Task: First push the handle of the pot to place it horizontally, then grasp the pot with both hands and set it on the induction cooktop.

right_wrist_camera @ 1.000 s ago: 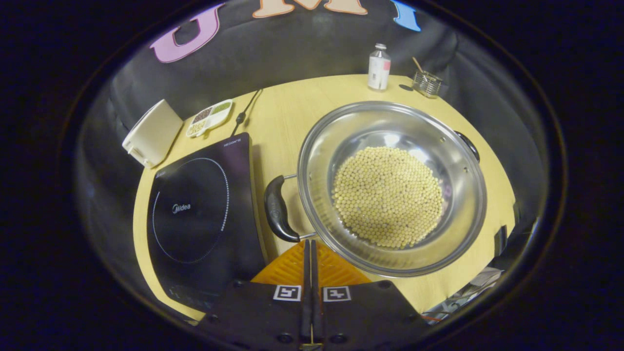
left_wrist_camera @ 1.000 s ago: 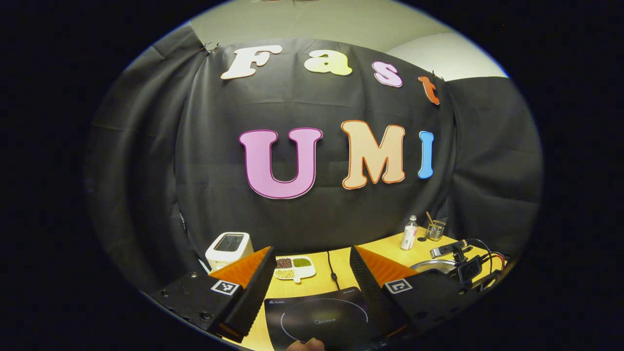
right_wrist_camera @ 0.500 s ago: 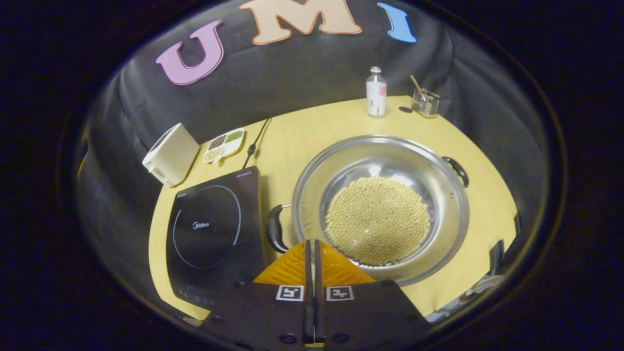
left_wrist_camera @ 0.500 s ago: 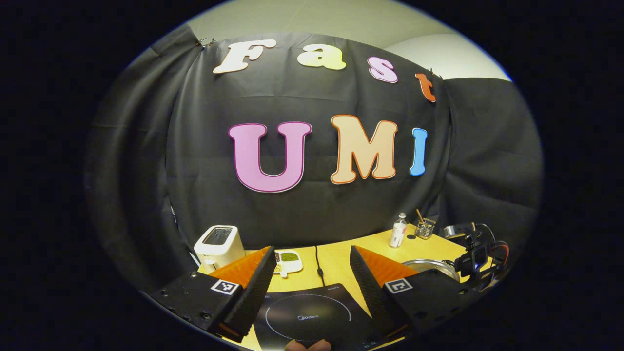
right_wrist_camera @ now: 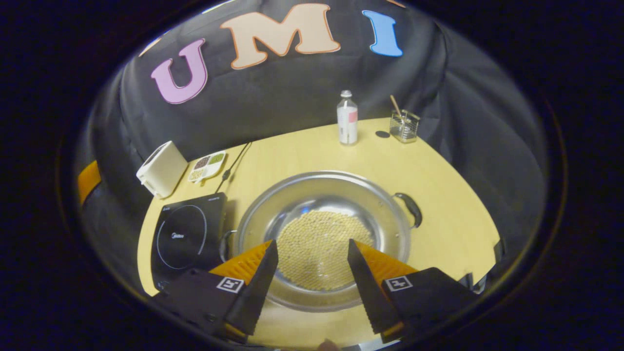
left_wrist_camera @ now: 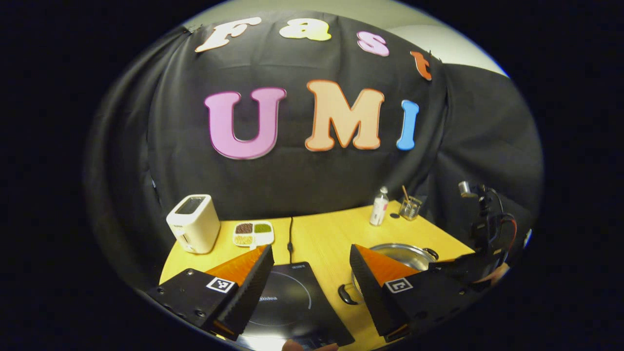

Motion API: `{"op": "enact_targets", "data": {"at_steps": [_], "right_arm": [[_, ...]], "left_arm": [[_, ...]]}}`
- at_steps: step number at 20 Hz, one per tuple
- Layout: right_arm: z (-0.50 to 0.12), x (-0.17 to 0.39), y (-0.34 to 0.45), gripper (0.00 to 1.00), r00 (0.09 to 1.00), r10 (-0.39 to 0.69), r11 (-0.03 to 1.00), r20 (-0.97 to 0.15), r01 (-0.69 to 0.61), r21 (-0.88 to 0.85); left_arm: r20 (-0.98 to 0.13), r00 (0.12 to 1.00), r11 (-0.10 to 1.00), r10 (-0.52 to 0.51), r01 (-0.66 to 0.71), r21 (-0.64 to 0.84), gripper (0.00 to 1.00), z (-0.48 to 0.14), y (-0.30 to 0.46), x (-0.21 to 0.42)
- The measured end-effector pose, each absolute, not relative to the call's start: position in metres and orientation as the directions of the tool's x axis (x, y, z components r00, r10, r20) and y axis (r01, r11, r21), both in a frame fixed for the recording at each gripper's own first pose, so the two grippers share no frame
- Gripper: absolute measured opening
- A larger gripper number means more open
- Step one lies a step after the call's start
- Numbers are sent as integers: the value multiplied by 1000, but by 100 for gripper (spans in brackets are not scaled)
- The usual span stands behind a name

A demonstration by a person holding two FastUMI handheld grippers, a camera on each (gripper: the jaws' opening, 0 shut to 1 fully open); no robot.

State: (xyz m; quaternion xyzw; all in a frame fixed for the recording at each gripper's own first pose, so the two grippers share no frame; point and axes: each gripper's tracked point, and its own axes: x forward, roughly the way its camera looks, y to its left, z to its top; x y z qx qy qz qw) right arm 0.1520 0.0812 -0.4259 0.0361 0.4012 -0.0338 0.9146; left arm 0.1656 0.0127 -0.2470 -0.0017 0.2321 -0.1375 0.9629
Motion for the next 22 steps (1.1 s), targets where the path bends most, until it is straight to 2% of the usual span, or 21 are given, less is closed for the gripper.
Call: {"op": "enact_targets", "data": {"at_steps": [1, 2, 5, 7, 8, 9, 11, 12, 16, 19, 20, 22], "right_arm": [[-425, 156, 70, 80, 681, -25, 996, -732, 79, 39], [-424, 160, 60, 85, 684, -15, 996, -730, 70, 46], [-421, 174, 29, 82, 696, 12, 997, -718, 42, 57], [-427, 186, 10, 86, 701, 24, 999, -713, 8, 42], [-431, 190, 2, 89, 700, 28, 999, -713, -6, 34], [-434, 195, -5, 98, 696, 36, 999, -717, -15, 35], [-441, 203, -15, 95, 689, 49, 999, -723, -21, 48], [-444, 207, -22, 98, 689, 45, 999, -723, -18, 45], [-465, 216, -39, 95, 664, 42, 999, -746, -11, 47], [-481, 223, -54, 95, 652, 20, 1000, -758, -3, 24], [-487, 221, -52, 98, 640, 31, 999, -768, 1, 41], [-499, 219, -50, 99, 618, 46, 998, -785, 11, 67]], "left_arm": [[-448, 853, 962, -267, 262, -74, 96, -248, 2, 166], [-464, 845, 963, -264, 254, -86, 96, -254, -9, 164], [-519, 823, 973, -232, 201, -116, 96, -270, -29, 160], [-537, 818, 978, -207, 160, -134, 100, -281, -40, 162], [-559, 807, 981, -192, 146, -126, 96, -288, -44, 161], [-580, 795, 984, -177, 140, -108, 96, -296, -47, 159], [-595, 784, 984, -177, 150, -94, 97, -308, -59, 162], [-610, 770, 982, -188, 153, -110, 96, -316, -67, 161], [-699, 687, 979, -201, 128, -156, 97, -361, -81, 156], [-764, 628, 988, -146, 60, -139, 96, -396, -68, 157], [-782, 609, 990, -136, 53, -131, 96, -407, -65, 155], [-801, 585, 992, -127, 67, -108, 97, -424, -64, 155]]}}
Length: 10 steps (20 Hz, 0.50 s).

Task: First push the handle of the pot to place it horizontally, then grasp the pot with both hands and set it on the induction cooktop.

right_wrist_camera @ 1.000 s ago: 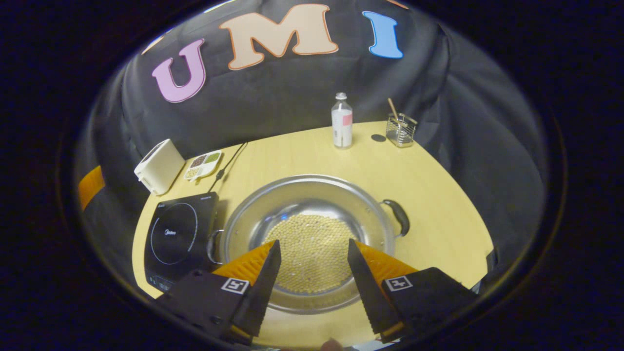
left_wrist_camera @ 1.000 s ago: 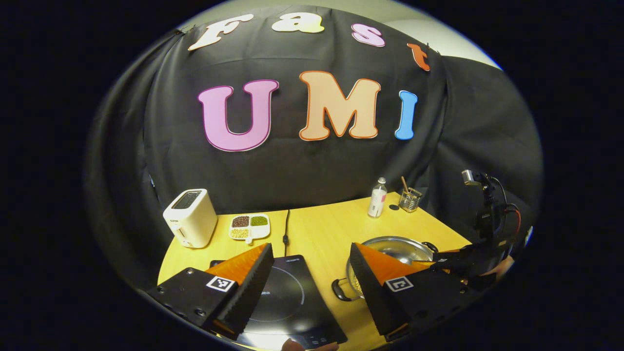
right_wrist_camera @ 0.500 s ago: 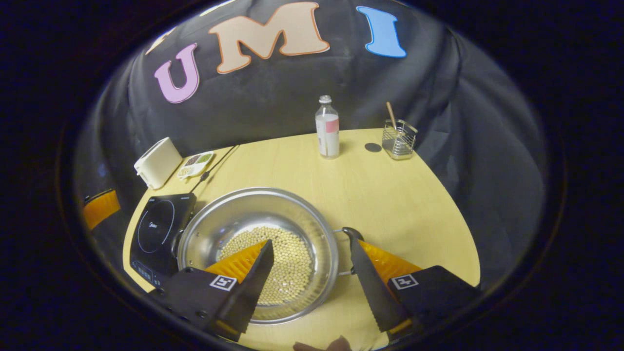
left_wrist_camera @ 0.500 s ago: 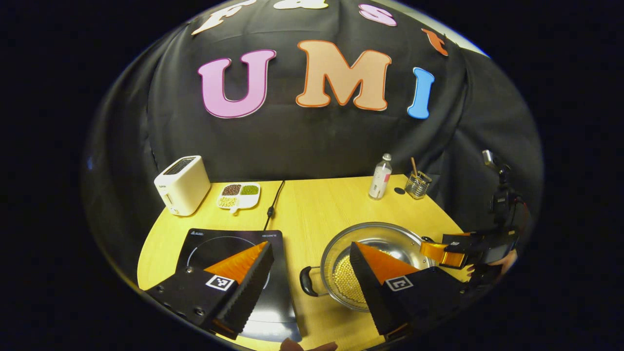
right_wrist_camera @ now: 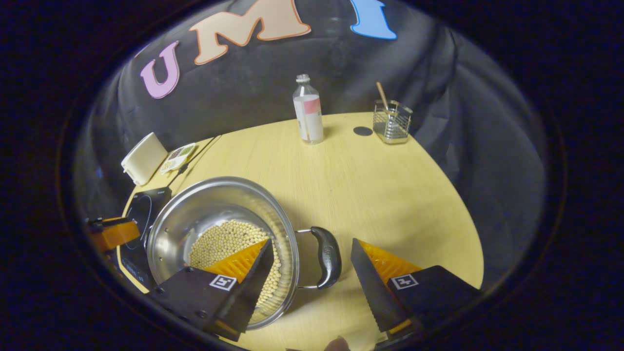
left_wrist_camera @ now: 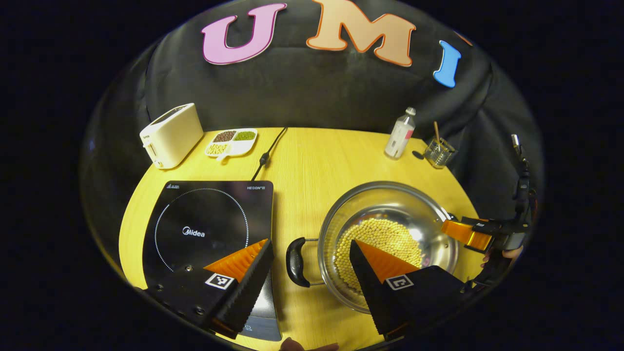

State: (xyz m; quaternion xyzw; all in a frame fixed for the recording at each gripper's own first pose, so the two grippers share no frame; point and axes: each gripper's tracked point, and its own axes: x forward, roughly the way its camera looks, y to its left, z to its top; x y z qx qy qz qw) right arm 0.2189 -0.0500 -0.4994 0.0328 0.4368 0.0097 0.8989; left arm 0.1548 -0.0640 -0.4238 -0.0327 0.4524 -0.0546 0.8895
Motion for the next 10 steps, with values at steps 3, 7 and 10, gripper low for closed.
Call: {"op": "enact_targets", "data": {"at_steps": [3, 7, 10], "right_arm": [[-511, 217, -48, 98, 597, 54, 998, -801, -6, 63], [-520, 217, -45, 89, 578, 61, 998, -814, -8, 70], [-523, 219, -50, 79, 568, 45, 998, -822, 9, 61]], "left_arm": [[-838, 533, 993, -121, 74, -96, 96, -447, -67, 147], [-851, 506, 990, -142, 71, -123, 96, -465, -76, 147], [-868, 483, 994, -112, 62, -93, 90, -477, -66, 150]]}}
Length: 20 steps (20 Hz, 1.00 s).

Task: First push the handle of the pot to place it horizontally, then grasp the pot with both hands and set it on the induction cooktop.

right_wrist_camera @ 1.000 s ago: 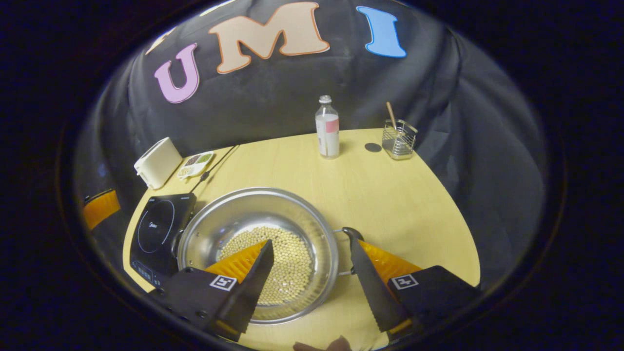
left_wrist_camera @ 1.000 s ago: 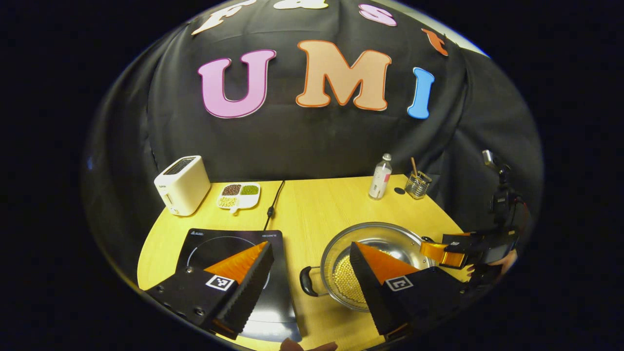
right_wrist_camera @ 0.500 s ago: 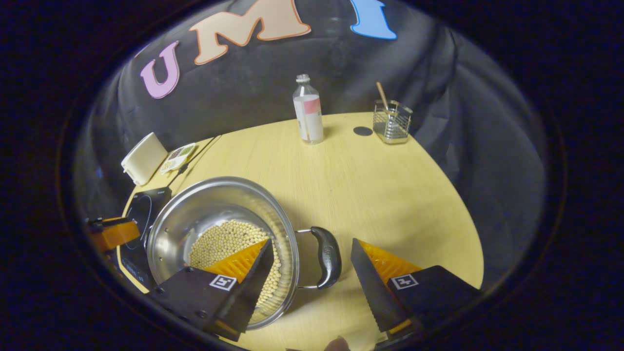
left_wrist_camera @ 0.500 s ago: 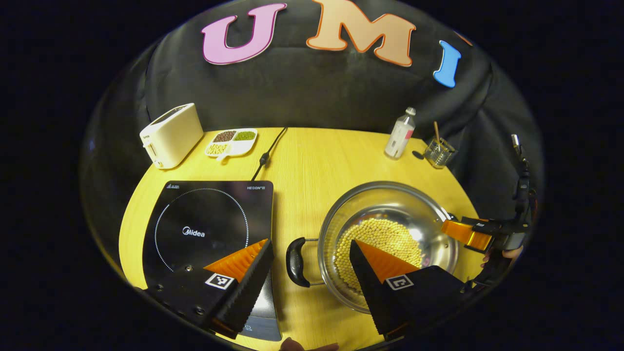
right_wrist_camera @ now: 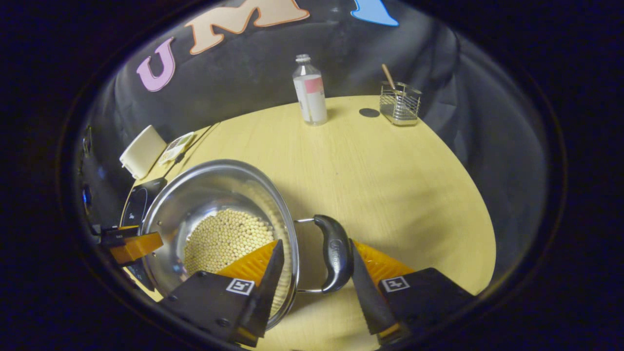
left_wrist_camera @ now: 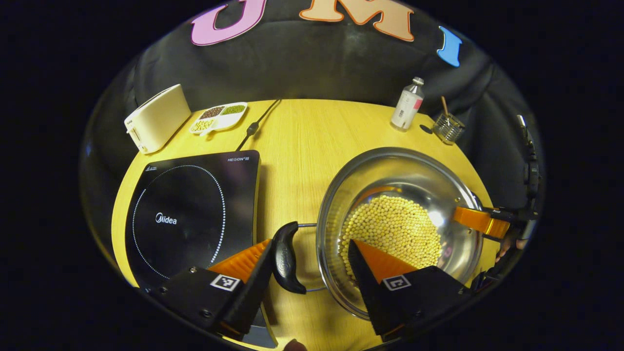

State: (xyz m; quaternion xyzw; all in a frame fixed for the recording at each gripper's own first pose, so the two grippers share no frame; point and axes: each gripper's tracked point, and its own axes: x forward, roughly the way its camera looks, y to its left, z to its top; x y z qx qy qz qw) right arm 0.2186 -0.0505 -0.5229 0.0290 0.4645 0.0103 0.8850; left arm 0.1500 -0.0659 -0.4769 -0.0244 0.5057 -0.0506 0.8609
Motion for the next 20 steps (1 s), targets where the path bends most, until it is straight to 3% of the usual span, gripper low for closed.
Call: {"op": "enact_targets", "data": {"at_steps": [1, 2, 3, 5, 9, 10, 11, 15, 16, 17, 20], "right_arm": [[-520, 218, -49, 65, 562, 54, 997, -825, 8, 71], [-527, 221, -48, 67, 562, 58, 997, -825, 4, 73], [-528, 221, -48, 60, 560, 61, 997, -826, -3, 72], [-528, 215, -47, 60, 537, 84, 995, -840, -6, 96], [-527, 212, -45, 44, 538, 123, 987, -834, 18, 158], [-528, 212, -45, 43, 537, 119, 988, -835, 21, 154], [-527, 210, -46, 43, 528, 117, 987, -841, 29, 155], [-511, 203, -47, 43, 543, 122, 984, -831, 44, 173], [-507, 201, -45, 49, 543, 124, 983, -831, 45, 176], [-503, 199, -42, 43, 541, 127, 983, -831, 45, 179], [-490, 193, -25, 43, 550, 144, 979, -823, 41, 199]], "left_arm": [[-871, 479, 994, -109, 51, -97, 80, -479, -64, 150], [-869, 480, 993, -117, 43, -110, 73, -484, -67, 150], [-869, 480, 992, -120, 35, -118, 66, -484, -67, 153], [-876, 463, 990, -135, 22, -141, 66, -491, -68, 148], [-868, 467, 982, -172, 9, -190, 59, -488, -70, 152], [-874, 454, 983, -172, 17, -184, 61, -490, -70, 151], [-883, 437, 983, -171, 12, -184, 56, -489, -70, 148], [-870, 462, 982, -173, 17, -186, 56, -468, -70, 145], [-870, 461, 982, -172, 14, -187, 56, -463, -69, 142], [-871, 462, 983, -170, 12, -185, 57, -457, -66, 141], [-864, 478, 985, -157, 13, -172, 56, -439, -50, 138]]}}
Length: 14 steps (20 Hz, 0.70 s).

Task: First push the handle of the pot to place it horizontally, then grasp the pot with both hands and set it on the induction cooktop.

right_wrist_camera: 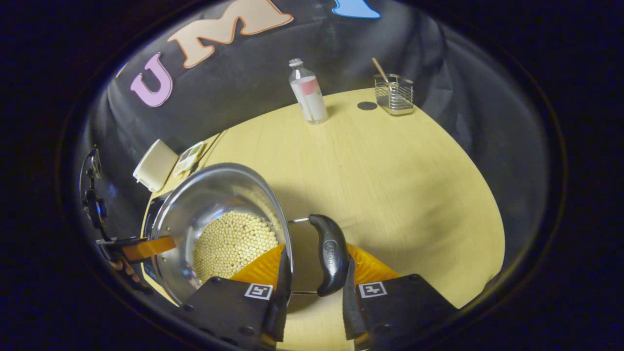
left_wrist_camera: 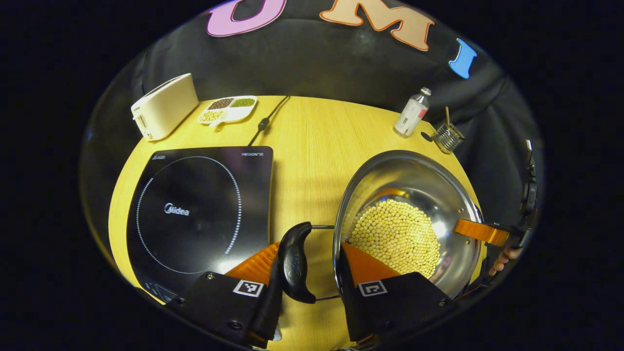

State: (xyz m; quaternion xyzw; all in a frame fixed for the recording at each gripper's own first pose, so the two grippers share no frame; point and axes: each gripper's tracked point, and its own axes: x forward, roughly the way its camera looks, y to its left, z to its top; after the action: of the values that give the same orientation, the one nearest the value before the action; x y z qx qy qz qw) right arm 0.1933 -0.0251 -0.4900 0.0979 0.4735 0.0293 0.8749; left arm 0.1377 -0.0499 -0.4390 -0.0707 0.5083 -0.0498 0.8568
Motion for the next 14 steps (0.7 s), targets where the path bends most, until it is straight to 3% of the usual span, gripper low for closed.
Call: {"op": "enact_targets", "data": {"at_steps": [6, 14], "right_arm": [[-473, 189, 30, 43, 560, 185, 971, -808, 21, 238], [-456, 176, 133, 43, 578, 134, 983, -805, 27, 183]], "left_arm": [[-851, 512, 990, -119, 2, -138, 58, -411, 4, 136], [-835, 523, 980, -169, 2, -197, 56, -407, 103, 139]]}}
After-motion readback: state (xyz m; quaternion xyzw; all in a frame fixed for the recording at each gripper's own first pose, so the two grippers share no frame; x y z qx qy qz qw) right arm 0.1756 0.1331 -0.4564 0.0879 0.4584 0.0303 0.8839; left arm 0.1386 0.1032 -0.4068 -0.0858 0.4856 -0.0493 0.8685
